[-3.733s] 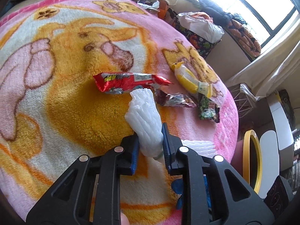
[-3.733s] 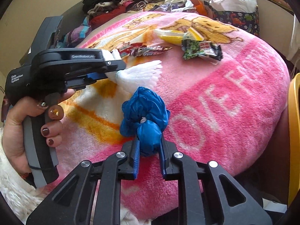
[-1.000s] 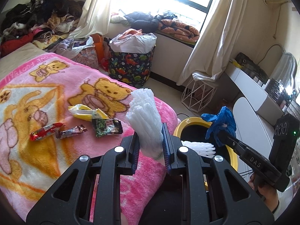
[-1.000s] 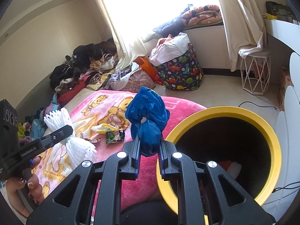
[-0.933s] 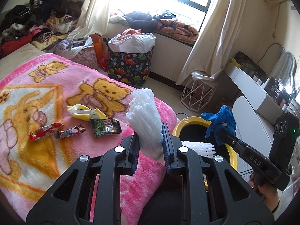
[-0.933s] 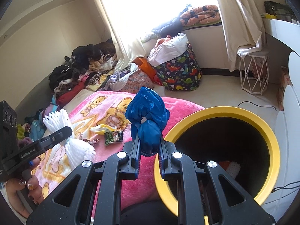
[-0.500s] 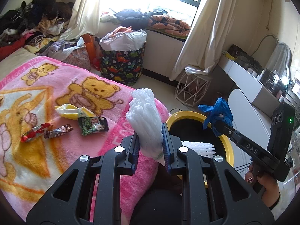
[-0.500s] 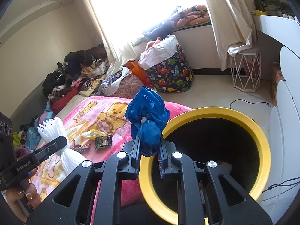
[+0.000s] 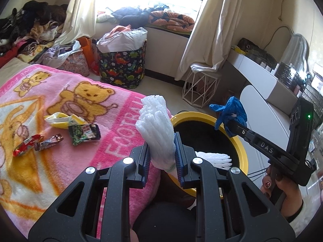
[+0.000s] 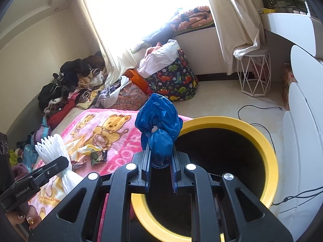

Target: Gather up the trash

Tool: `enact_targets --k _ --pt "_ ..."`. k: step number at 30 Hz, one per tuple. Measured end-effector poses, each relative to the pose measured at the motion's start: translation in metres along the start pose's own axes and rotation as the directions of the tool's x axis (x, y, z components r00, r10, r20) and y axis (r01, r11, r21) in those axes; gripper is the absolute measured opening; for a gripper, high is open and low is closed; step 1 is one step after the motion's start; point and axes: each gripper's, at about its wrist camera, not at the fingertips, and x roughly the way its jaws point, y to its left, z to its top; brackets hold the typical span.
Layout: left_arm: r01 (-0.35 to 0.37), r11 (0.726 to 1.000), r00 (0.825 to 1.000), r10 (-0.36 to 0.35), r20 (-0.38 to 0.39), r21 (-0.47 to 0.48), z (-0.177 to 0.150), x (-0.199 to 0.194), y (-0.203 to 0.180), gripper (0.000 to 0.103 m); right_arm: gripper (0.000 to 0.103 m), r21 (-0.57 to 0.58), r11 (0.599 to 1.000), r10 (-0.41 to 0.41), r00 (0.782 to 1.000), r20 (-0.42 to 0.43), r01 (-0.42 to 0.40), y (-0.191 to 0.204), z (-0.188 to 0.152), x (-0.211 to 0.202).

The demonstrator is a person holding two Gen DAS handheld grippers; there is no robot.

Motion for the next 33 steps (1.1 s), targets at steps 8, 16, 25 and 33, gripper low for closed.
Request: enact_targets --k 8,16,25,33 --pt "0.007 0.999 1.0 -0.006 -0.021 0.042 -0.003 0.015 -0.016 0.016 0.015 0.032 0.999 -0.031 1.0 -0.001 0.031 -0.021 0.0 0.002" --pt "0.009 0.997 0.999 -0.005 -0.052 0.071 -0.008 0.032 -0.028 0.016 0.015 0.054 0.997 -0.059 0.998 -0.007 0.06 -0.034 -0.004 0.005" --pt "0.001 0.995 0.996 0.008 -0.093 0.1 -0.014 0.056 -0.039 0.016 0.015 0.078 0.993 -0.092 0.996 -0.022 0.094 -0.049 -0.009 0.009" --pt "0.014 0.988 0.991 0.006 -0.133 0.151 -0.021 0.078 -0.054 0.016 0.015 0.105 0.987 -0.115 0.993 -0.032 0.118 -0.065 -0.014 0.011"
